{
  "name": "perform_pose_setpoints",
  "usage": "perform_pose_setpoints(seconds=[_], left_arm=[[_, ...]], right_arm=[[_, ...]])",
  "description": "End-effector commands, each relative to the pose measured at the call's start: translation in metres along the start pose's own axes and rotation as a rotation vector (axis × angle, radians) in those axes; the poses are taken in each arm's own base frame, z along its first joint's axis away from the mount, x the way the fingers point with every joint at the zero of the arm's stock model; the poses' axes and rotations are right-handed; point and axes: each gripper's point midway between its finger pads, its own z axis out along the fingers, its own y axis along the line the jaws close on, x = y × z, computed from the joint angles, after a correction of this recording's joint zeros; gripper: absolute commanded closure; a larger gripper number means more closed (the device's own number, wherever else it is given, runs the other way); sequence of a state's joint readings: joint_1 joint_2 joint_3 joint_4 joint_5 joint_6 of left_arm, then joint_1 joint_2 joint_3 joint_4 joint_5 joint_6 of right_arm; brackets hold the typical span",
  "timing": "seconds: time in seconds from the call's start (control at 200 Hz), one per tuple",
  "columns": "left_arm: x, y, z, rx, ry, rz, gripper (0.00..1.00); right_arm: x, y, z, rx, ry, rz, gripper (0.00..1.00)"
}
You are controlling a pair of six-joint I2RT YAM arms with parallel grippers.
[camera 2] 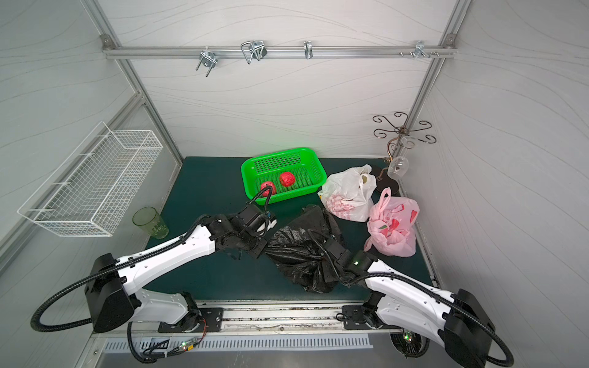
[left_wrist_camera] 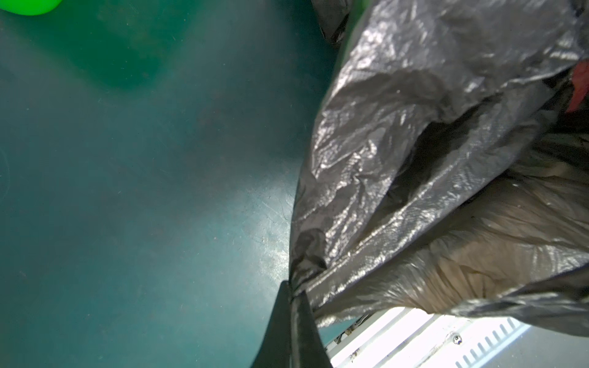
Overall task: Untie the knot of a plastic bag & take out the apple
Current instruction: Pick up the apple from the plastic bag.
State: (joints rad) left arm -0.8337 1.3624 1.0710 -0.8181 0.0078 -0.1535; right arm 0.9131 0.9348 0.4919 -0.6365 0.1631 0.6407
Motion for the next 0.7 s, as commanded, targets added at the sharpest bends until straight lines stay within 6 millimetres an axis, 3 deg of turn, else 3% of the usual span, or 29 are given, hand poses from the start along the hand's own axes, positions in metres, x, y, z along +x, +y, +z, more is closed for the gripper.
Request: perform_pose_setpoints(seconds=[0.0, 0.205, 0.49, 0.695], left_arm=[[-0.008, -0.002, -0.006, 0.011, -0.040, -0.004, 1.00], [-0.009, -0.002, -0.007, 0.011, -0.042, -0.003, 1.00], [-0.013, -0.003, -0.007, 0.010, -0.041, 0.012, 1.00], [-0.019, -0.001, -0.017, -0.008, -0.052, 0.039, 1.00]], right_arm=[[-0.011, 0.000, -0.012, 0.002, -0.065, 0.012, 0.36], [-0.027, 0.005, -0.053, -0.055, -0.168, 0.000, 0.45], [-0.048, 0.025, -0.119, -0.223, -0.321, -0.024, 0.45], [-0.062, 0.028, -0.154, -0.256, -0.407, -0.024, 0.45]])
